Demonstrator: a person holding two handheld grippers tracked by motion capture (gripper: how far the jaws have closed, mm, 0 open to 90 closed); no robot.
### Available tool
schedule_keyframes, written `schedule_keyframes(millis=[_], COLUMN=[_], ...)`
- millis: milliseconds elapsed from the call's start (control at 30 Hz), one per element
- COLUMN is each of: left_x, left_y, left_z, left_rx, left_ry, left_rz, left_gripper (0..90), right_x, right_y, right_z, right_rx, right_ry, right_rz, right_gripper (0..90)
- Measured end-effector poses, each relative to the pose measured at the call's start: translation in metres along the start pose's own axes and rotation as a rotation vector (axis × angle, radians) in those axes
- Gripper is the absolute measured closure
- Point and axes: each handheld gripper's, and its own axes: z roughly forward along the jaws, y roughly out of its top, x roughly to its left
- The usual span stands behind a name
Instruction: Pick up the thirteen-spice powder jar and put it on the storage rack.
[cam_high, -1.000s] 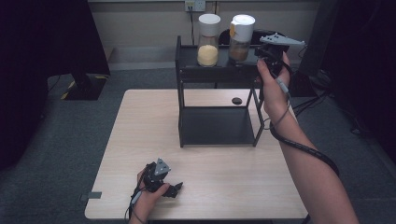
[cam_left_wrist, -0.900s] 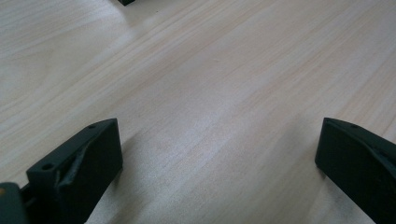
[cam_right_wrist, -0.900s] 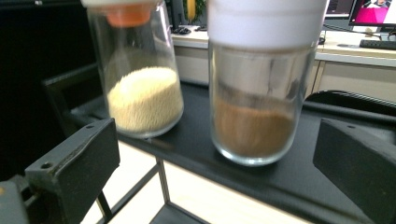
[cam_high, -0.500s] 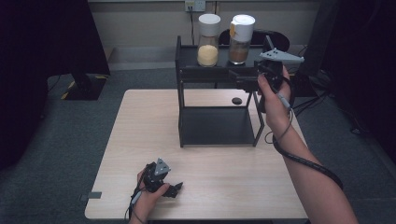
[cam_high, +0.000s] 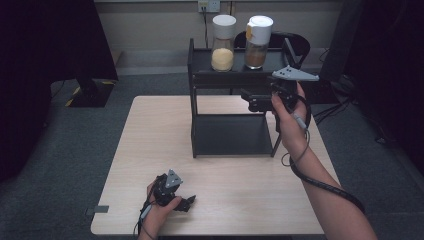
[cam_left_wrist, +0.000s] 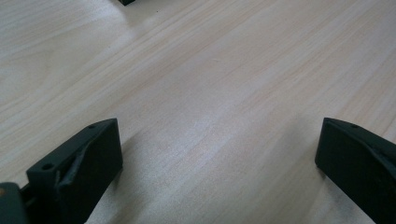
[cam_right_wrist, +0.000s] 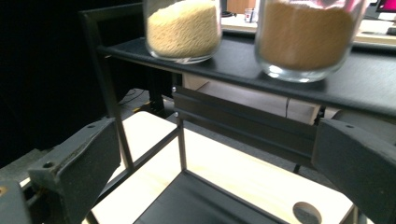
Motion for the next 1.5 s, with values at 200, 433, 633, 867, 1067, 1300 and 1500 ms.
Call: schedule_keyframes(millis=[200, 433, 633, 867, 1067, 1300, 1500], left_x=[0.0, 0.0, 0.0, 0.0, 0.0, 0.0, 0.0], left_y=[0.0, 0.0, 0.0, 0.0, 0.0, 0.0, 0.0], left_z=[0.0, 0.0, 0.0, 0.0, 0.0, 0.0, 0.0], left_rx=[0.0, 0.0, 0.0, -0.001, -0.001, -0.001, -0.001], left_ry=[0.0, 0.0, 0.0, 0.0, 0.0, 0.0, 0.0], left_rz=[0.0, 0.0, 0.0, -0.002, -0.001, -0.001, -0.001], left_gripper=[0.0, 0.0, 0.0, 0.0, 0.0, 0.0, 0.0], right_x=[0.003, 0.003, 0.001, 0.0, -0.001, 0.0, 0.0], right_y=[-0.008, -0.021, -0.031, -0.043, -0.055, -0.066, -0.075], right_z=[0.0, -0.002, -0.004, -0.006, -0.006, -0.005, -0.004], right_rx=[0.009, 0.014, 0.023, 0.03, 0.033, 0.053, 0.059], right_ry=[0.016, 0.027, 0.026, 0.028, 0.028, 0.021, 0.023], right_rz=[-0.006, 0.004, 0.016, 0.024, 0.034, 0.023, 0.029], right_gripper=[0.5, 0.7, 0.9, 1.0, 1.1, 1.1, 1.2])
